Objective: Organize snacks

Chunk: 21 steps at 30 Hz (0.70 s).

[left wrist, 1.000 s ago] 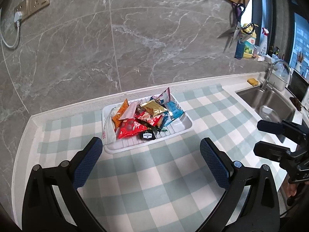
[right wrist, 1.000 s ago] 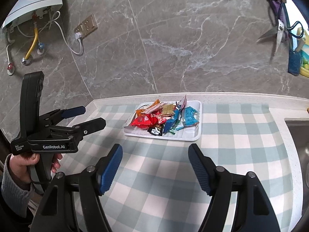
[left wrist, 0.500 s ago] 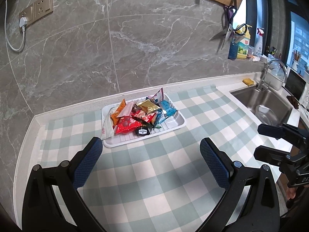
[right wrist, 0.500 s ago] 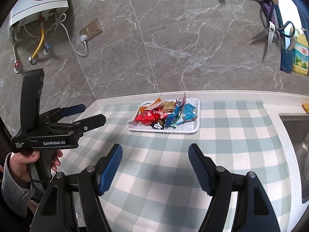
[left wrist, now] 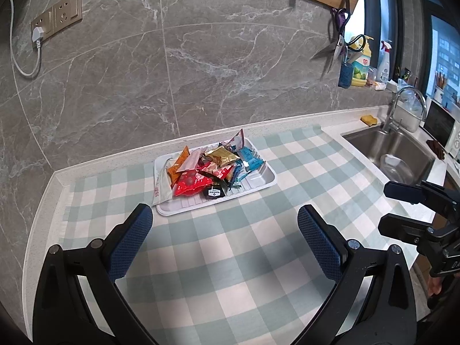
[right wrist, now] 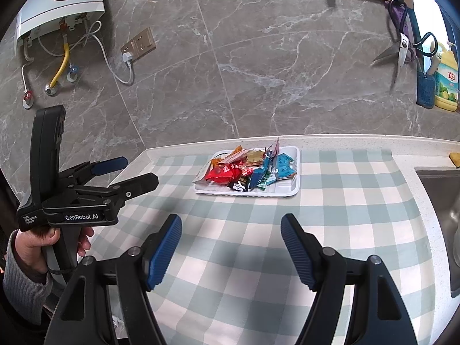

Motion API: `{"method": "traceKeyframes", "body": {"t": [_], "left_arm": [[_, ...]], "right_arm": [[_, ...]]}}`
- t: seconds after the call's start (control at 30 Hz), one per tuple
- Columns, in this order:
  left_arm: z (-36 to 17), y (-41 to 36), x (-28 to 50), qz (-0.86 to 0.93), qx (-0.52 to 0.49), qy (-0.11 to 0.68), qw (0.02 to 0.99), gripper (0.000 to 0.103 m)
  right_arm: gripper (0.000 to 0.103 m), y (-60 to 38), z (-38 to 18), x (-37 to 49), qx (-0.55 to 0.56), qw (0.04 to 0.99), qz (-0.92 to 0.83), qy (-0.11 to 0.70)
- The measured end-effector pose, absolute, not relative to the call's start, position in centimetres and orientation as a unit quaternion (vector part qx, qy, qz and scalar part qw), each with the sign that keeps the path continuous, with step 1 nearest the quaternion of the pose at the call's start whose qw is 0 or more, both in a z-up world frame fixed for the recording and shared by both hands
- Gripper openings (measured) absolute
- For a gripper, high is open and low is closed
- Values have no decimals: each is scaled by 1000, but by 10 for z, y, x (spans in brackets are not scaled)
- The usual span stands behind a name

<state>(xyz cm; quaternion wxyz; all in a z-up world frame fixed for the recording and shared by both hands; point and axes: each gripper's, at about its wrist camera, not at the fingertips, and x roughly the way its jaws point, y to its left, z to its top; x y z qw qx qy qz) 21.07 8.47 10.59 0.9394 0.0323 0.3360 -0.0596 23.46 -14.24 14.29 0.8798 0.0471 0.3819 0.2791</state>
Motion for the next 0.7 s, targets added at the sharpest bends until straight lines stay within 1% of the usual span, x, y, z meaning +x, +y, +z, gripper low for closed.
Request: {"method": "traceKeyframes", "body": {"t": [0.7], "left_arm": [[105, 90, 213, -60, 35, 340, 938, 102]], "right_arm": [[74, -141, 143, 236, 47, 879, 280, 383]]}}
